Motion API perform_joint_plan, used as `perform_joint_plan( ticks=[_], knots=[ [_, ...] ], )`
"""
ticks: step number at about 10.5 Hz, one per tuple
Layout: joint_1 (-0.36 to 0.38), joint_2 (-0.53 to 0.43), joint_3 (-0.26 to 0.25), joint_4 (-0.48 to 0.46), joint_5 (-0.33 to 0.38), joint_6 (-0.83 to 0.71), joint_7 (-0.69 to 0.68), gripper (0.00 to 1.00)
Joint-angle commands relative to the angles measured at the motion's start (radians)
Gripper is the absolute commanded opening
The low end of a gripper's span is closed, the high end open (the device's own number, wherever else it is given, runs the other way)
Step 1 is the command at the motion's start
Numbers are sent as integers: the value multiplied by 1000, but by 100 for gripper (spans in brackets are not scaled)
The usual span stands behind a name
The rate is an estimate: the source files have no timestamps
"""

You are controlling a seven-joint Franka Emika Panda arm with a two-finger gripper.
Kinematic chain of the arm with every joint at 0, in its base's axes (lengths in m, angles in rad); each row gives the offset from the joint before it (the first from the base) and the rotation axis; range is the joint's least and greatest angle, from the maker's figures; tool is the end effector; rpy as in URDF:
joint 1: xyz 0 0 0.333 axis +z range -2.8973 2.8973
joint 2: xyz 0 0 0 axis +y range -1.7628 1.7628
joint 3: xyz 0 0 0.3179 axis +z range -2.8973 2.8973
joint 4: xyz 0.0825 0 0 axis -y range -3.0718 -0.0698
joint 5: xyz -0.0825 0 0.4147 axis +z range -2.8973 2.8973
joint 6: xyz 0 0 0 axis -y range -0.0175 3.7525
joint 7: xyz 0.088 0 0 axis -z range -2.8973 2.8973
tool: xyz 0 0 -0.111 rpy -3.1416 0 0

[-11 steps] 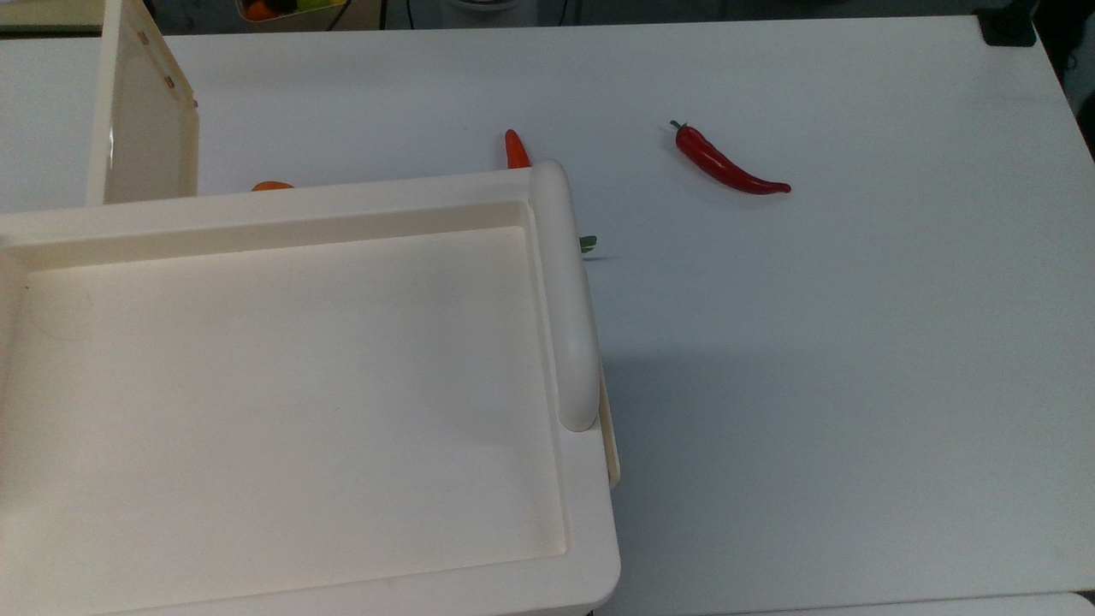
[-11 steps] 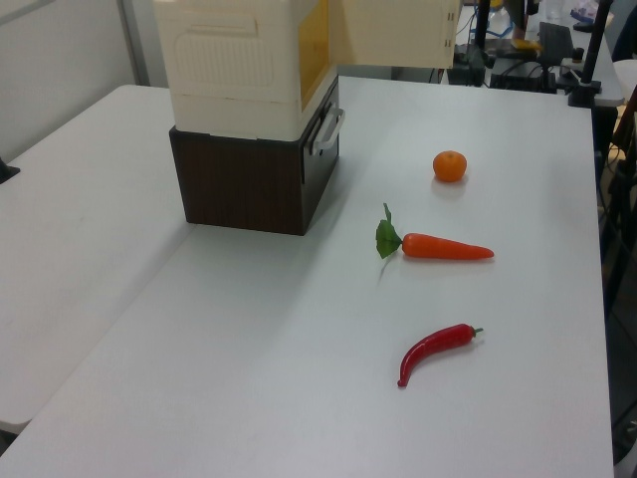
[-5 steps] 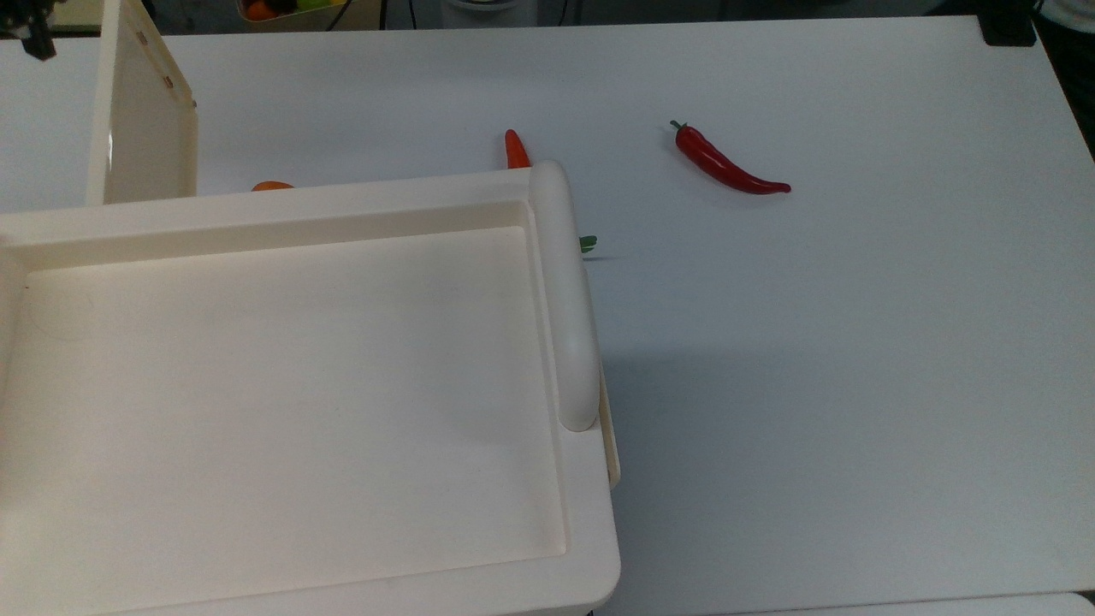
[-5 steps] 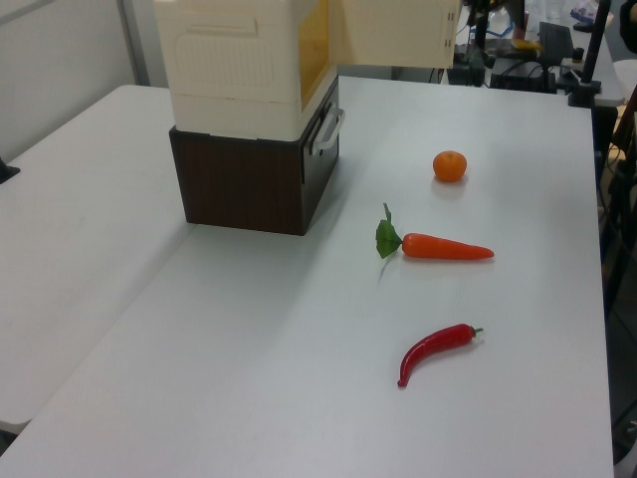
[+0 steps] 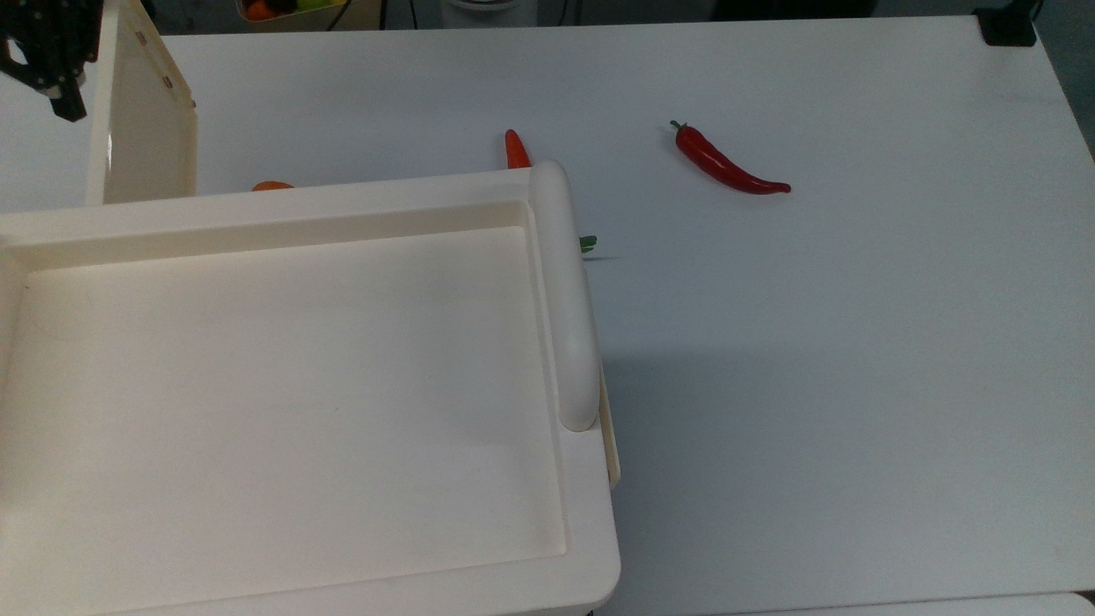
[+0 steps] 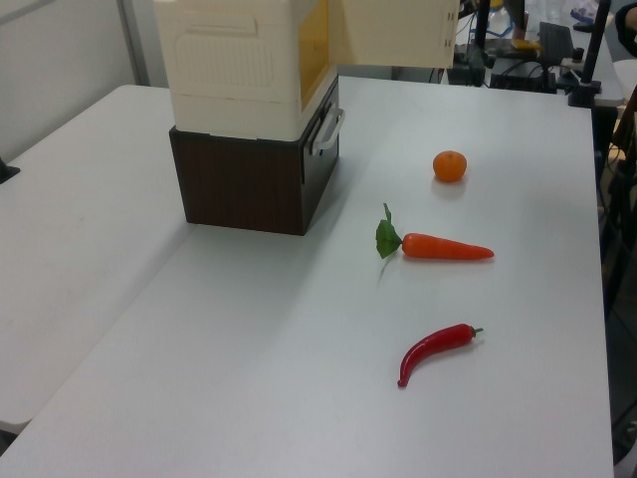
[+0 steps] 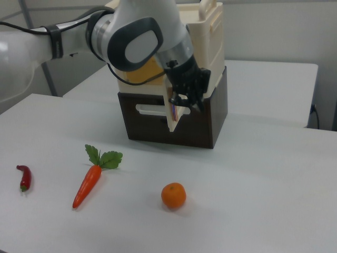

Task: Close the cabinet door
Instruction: 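Push the open door with the gripper, swinging it toward the cabinet front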

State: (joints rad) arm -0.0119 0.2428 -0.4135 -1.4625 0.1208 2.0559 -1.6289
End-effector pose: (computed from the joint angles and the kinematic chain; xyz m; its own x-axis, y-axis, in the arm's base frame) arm 0.6483 -0.2509 0.5862 0.3655 0.9308 0.0022 0.8670 -0.3413 0.3631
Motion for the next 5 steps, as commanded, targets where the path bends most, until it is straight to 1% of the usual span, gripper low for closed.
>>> perform_joint_plan(
  ticks=[1, 2, 3, 5],
  knots=[
    [47, -8, 18, 2, 26, -5, -9, 0],
    [61, -16, 24, -1, 27, -40, 27, 0],
    [81, -22, 33, -1, 25, -87, 111, 0],
    [119, -36, 64, -1, 16, -106, 325, 0]
  ],
)
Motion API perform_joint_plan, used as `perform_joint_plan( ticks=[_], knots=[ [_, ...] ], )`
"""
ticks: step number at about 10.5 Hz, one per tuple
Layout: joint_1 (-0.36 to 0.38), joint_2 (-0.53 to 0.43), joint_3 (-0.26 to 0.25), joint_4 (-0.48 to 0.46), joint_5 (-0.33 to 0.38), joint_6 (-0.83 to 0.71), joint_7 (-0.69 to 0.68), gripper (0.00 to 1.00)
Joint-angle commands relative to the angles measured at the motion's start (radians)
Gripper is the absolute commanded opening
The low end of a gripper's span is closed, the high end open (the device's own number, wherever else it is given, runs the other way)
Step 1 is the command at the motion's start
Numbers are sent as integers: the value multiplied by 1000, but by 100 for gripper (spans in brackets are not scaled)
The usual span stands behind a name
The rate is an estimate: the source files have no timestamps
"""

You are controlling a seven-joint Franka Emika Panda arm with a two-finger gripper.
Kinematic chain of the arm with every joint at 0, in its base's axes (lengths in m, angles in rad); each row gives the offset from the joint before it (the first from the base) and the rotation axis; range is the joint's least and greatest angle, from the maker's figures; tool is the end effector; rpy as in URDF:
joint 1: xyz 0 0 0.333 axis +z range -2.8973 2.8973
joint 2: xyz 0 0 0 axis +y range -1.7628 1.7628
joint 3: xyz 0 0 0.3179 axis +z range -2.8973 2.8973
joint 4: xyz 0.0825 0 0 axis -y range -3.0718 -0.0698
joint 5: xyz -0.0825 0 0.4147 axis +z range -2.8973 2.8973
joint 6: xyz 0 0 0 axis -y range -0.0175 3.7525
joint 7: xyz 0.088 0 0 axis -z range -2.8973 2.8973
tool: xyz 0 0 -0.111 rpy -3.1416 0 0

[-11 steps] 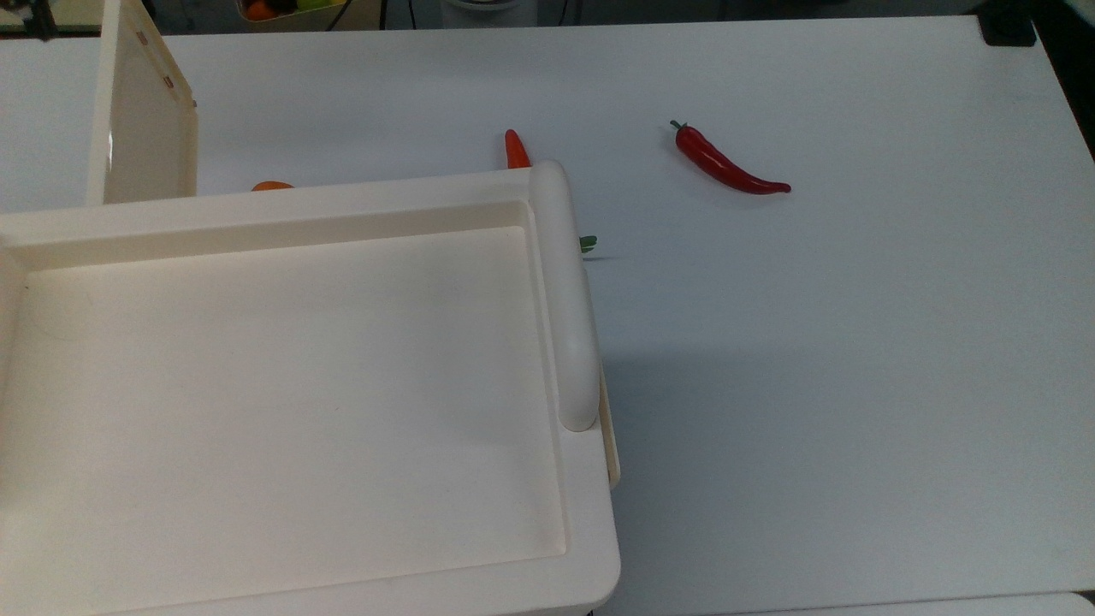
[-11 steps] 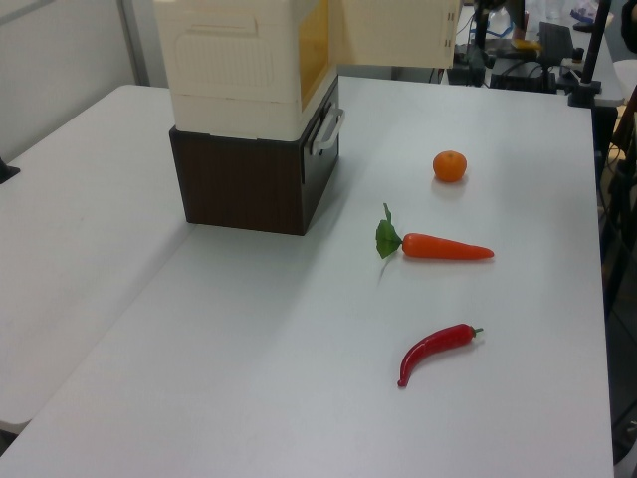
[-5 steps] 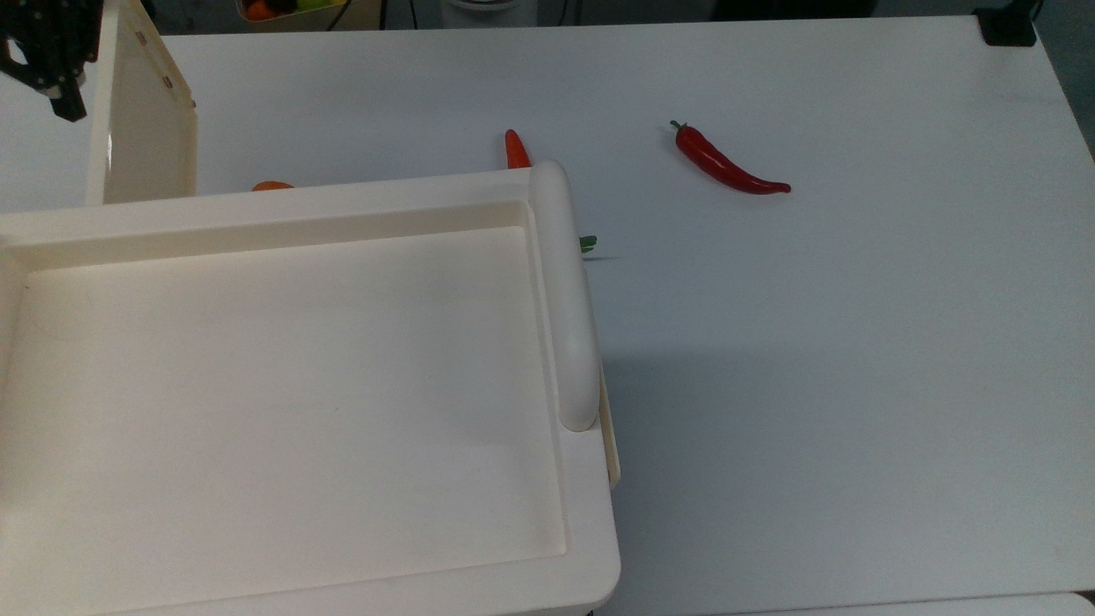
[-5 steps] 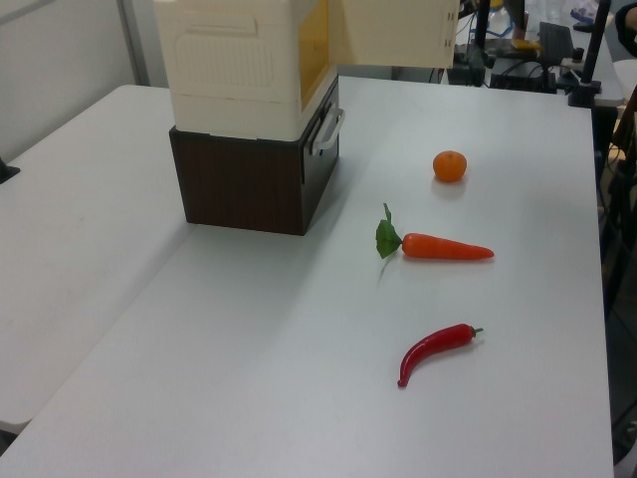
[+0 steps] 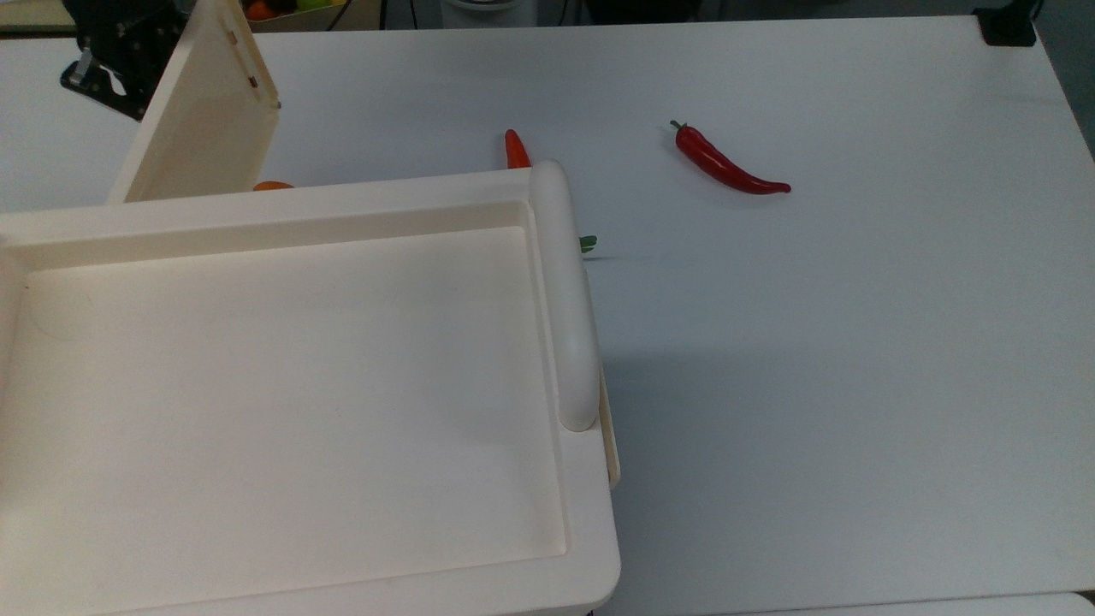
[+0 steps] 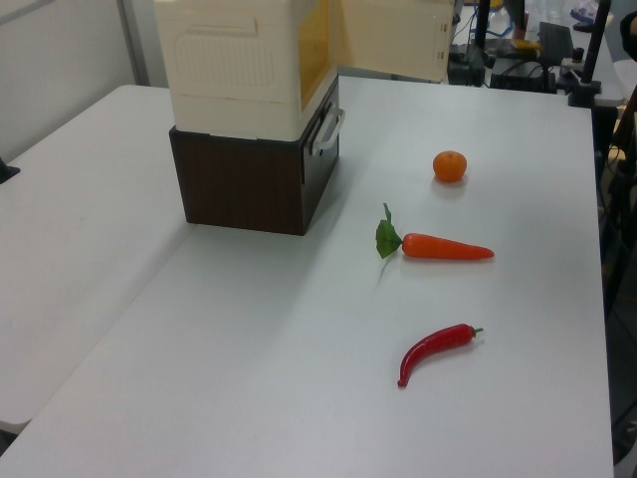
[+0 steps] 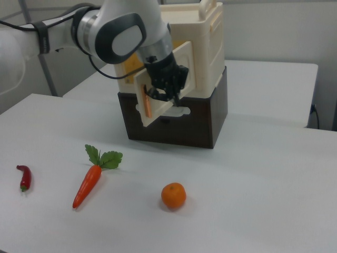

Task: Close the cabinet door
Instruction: 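Press the door flush against the cabinet front with the gripper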

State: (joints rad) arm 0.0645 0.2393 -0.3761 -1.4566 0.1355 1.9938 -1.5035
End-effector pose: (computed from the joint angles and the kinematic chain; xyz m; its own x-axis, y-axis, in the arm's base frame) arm 0.6680 -0.1759 0.5822 0.3707 0.9263 0.0682 0.8762 -0.3731 0.3050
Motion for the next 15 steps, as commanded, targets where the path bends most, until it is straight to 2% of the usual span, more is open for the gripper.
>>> perform_joint_plan(
  ticks=[1, 6, 10, 12, 15],
  knots=[
    [54, -32, 49, -5, 0, -58, 286, 0],
    [72, -26, 150, -4, 10, -12, 759, 0],
    [80, 5, 220, -7, 10, 176, 1079, 0],
    [81, 23, 243, -7, 10, 258, 1201, 0],
    [81, 73, 266, -5, 7, 426, 1307, 0]
  ],
)
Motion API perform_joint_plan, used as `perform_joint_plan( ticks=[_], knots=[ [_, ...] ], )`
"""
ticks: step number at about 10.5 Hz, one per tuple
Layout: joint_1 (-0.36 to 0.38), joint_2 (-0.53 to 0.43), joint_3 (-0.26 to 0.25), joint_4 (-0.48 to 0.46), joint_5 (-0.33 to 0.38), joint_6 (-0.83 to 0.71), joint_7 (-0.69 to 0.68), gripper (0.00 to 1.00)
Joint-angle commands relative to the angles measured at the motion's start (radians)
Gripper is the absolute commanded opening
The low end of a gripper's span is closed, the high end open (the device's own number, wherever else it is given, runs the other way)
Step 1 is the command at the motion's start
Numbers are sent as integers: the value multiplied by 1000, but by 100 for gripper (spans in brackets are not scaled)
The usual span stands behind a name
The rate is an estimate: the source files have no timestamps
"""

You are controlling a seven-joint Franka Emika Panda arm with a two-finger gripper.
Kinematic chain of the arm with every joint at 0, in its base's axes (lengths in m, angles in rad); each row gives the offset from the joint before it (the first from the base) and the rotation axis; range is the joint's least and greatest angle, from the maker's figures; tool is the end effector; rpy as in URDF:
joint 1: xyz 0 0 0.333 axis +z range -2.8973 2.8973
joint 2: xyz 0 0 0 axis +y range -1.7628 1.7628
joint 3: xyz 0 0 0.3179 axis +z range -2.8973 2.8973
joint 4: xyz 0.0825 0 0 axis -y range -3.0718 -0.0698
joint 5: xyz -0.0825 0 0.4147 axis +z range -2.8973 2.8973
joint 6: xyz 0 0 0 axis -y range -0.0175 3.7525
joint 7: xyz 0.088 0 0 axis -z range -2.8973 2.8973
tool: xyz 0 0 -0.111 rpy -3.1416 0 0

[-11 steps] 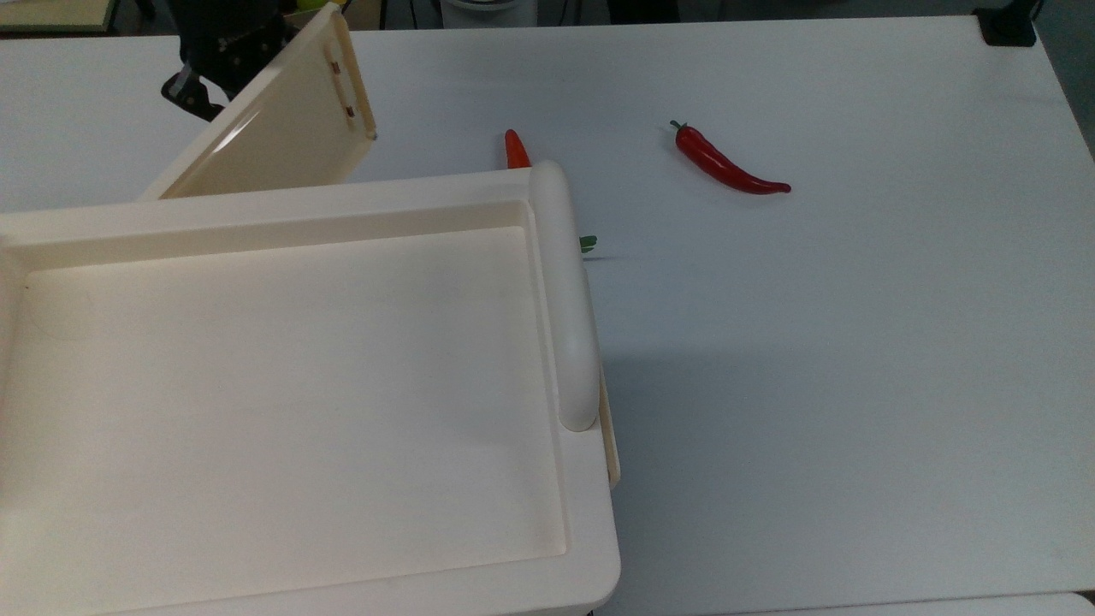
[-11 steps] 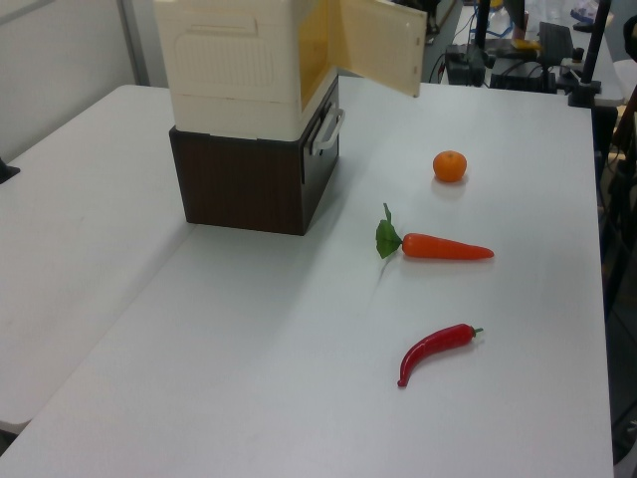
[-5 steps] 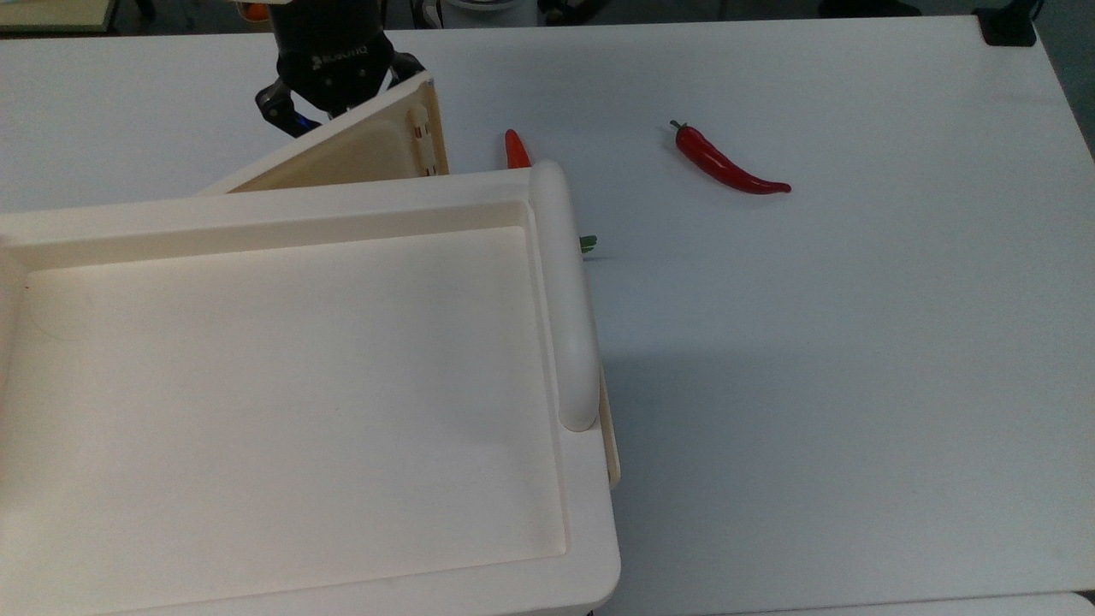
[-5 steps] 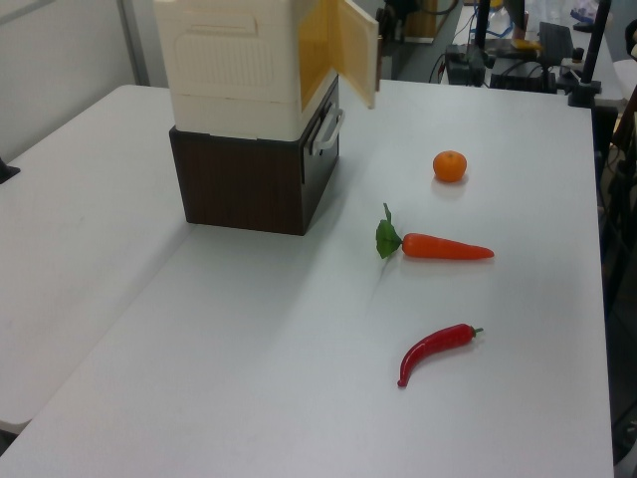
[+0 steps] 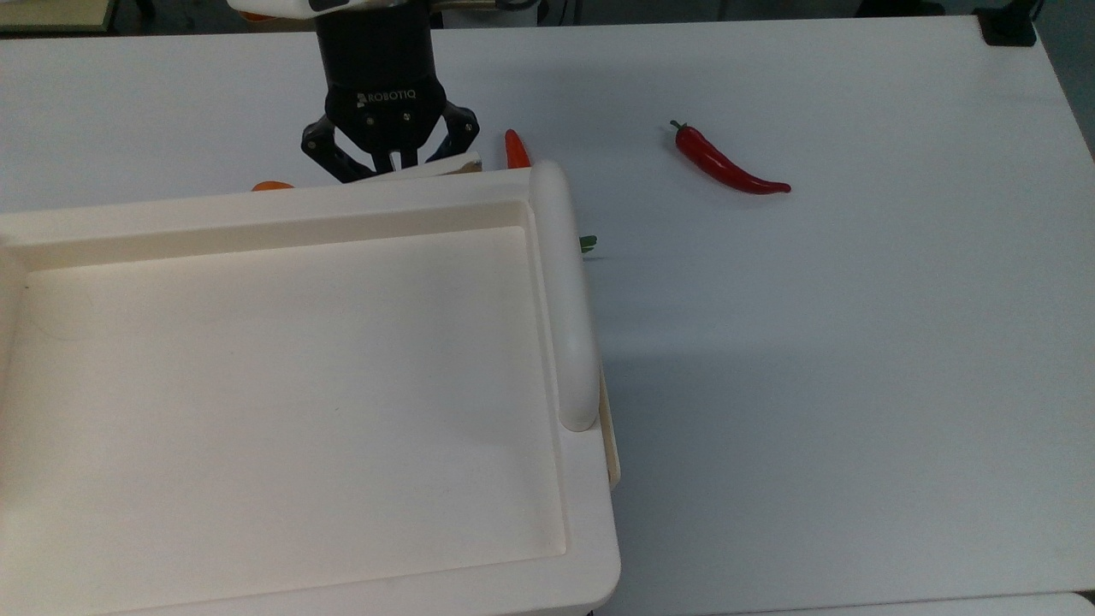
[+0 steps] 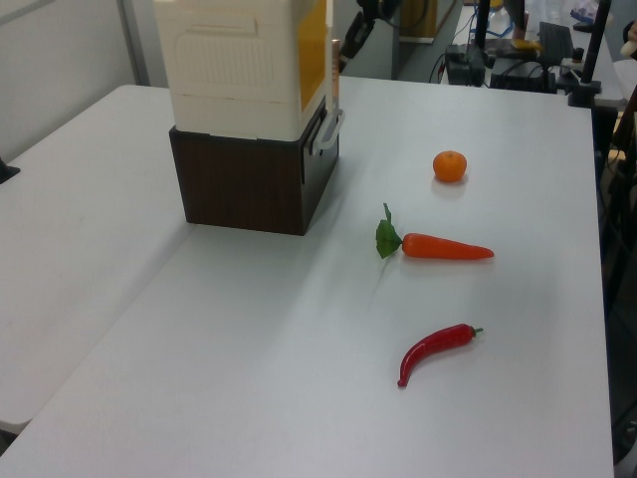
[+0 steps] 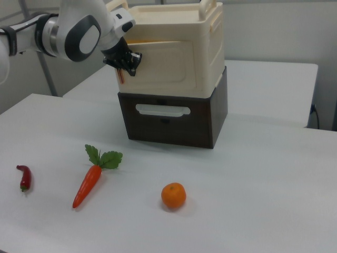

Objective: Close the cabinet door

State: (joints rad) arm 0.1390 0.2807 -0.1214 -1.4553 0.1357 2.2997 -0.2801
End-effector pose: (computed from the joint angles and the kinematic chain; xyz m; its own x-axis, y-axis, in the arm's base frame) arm 0.7228 0.0278 0.5834 0.8117 0.2237 0.5396 0.2337 -0.9710 0.0510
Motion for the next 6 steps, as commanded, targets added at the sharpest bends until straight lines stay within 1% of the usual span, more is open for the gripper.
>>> perform_joint_plan(
  ticks=[1, 3, 6],
  knots=[
    [20, 52, 12, -2, 5, 171, 122, 0],
    [27, 72, 14, 0, 4, 236, 180, 0],
    [31, 77, 14, 0, 2, 250, 187, 0]
  ],
)
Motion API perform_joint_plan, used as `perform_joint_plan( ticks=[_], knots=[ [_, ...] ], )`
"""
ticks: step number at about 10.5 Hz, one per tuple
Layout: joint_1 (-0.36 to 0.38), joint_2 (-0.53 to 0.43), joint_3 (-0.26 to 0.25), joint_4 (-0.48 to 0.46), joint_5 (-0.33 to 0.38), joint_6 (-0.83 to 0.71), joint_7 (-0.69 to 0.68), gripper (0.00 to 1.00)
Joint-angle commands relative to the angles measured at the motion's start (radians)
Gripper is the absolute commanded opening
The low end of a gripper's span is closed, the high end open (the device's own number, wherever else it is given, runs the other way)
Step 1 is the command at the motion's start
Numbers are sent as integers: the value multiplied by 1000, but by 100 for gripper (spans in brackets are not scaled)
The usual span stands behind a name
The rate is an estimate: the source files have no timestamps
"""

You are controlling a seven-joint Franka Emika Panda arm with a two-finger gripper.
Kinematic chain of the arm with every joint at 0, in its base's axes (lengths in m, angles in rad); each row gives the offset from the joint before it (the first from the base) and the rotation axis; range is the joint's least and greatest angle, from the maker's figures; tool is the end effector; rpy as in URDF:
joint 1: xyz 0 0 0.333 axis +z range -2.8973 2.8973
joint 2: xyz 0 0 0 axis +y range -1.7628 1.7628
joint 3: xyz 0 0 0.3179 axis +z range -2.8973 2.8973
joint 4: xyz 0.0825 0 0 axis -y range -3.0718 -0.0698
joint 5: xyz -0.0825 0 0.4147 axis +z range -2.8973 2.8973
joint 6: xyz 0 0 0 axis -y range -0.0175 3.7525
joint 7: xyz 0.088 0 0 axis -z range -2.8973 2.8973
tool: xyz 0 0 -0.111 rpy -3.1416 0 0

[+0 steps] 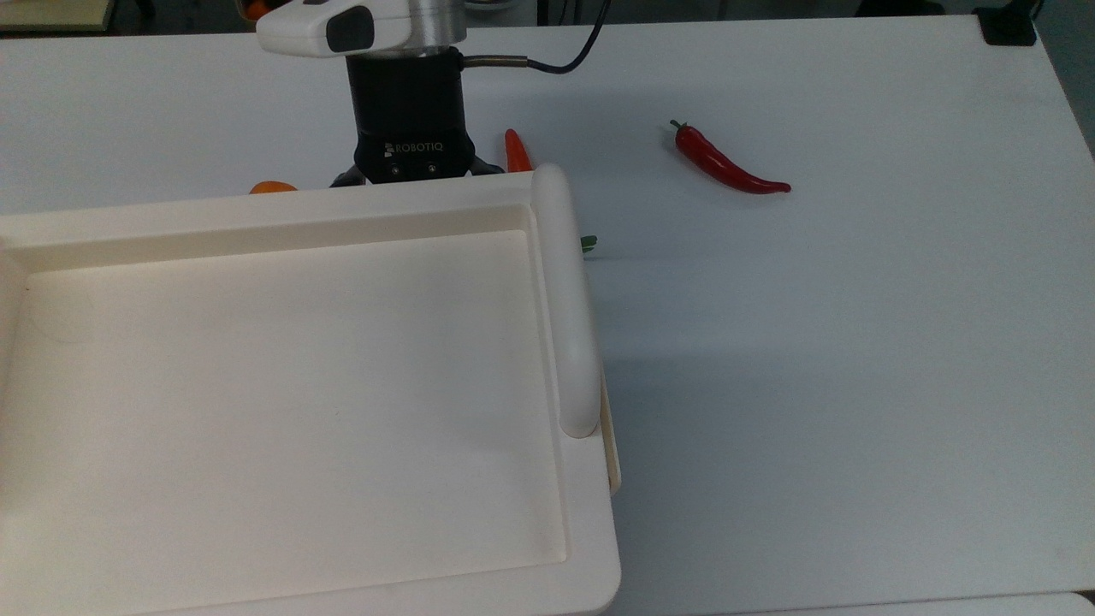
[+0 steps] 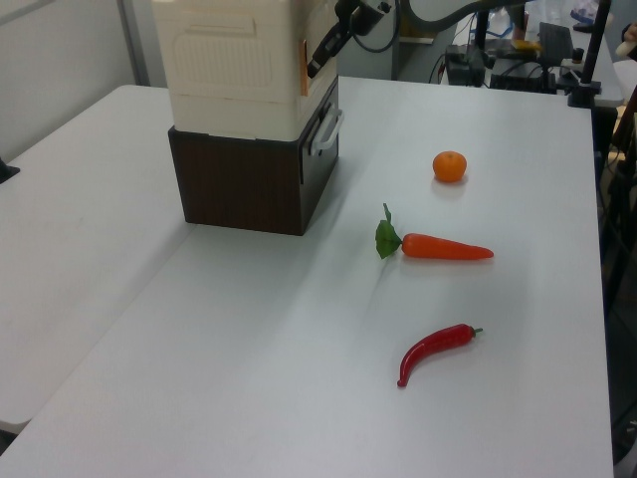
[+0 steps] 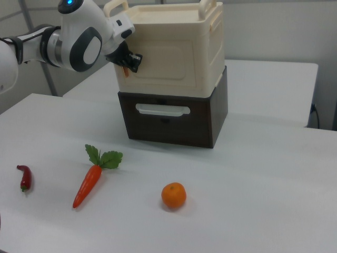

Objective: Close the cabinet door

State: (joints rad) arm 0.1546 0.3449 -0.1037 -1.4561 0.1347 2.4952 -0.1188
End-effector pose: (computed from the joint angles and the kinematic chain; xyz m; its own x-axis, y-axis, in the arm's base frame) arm 0.7443 0.0500 0.5621 0.7609 0.0770 0.6443 0.1173 -0.9929 -0.0198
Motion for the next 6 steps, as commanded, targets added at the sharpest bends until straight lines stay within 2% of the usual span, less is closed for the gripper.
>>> perform_joint_plan(
  ticks=[1, 3, 6],
  knots=[
    [13, -3, -4, -6, 3, 44, 19, 0],
    [13, -58, -4, -39, 8, -52, 22, 0],
    [-3, -162, -4, -47, -3, -455, 77, 0]
  ],
)
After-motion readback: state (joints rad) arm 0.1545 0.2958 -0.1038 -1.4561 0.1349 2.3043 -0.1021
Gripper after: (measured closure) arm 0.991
